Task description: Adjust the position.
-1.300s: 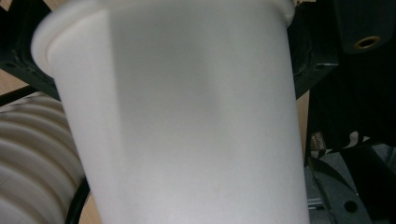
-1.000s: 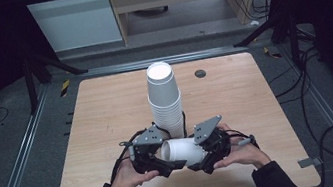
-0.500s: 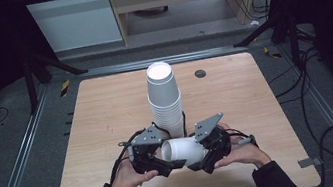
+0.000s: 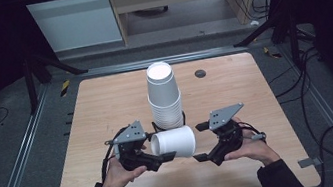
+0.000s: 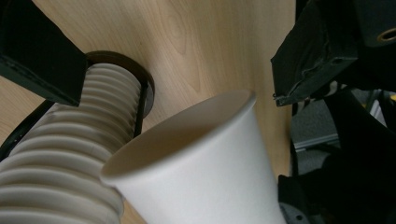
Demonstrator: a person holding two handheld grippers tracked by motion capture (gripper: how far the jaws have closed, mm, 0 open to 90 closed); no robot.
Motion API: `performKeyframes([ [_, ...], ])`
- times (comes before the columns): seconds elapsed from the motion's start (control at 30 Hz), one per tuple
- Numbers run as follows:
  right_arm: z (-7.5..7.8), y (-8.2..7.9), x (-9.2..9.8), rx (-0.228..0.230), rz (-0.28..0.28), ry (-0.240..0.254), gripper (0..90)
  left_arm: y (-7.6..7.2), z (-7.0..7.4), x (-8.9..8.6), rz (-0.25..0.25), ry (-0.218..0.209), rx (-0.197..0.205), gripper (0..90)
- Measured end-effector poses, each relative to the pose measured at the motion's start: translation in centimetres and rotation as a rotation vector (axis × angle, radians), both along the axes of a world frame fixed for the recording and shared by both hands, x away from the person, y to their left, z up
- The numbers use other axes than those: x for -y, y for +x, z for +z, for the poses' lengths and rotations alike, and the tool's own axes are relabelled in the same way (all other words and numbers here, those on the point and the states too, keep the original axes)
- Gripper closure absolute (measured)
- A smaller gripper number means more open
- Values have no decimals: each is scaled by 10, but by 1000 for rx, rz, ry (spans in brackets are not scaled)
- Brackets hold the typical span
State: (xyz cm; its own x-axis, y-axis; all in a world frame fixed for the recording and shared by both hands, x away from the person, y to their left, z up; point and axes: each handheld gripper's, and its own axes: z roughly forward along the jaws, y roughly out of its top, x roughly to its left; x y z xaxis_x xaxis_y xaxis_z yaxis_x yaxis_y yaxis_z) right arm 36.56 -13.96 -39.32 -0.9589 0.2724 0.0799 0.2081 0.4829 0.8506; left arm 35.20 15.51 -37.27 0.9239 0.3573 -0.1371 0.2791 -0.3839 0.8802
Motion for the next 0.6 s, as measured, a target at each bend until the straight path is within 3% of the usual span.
performKeyframes([
  [0.17, -1, -2, 3, -21, 4, 46, 37, -1, 1, -1, -9, -43, 6, 216],
  [0.5, -12, -3, -8, -54, 44, 48, 36, -7, -8, 17, -60, -51, 1, 216],
  [0.6, -16, -3, -13, -68, 61, 39, 37, -9, -9, 21, -86, -70, -12, 216],
])
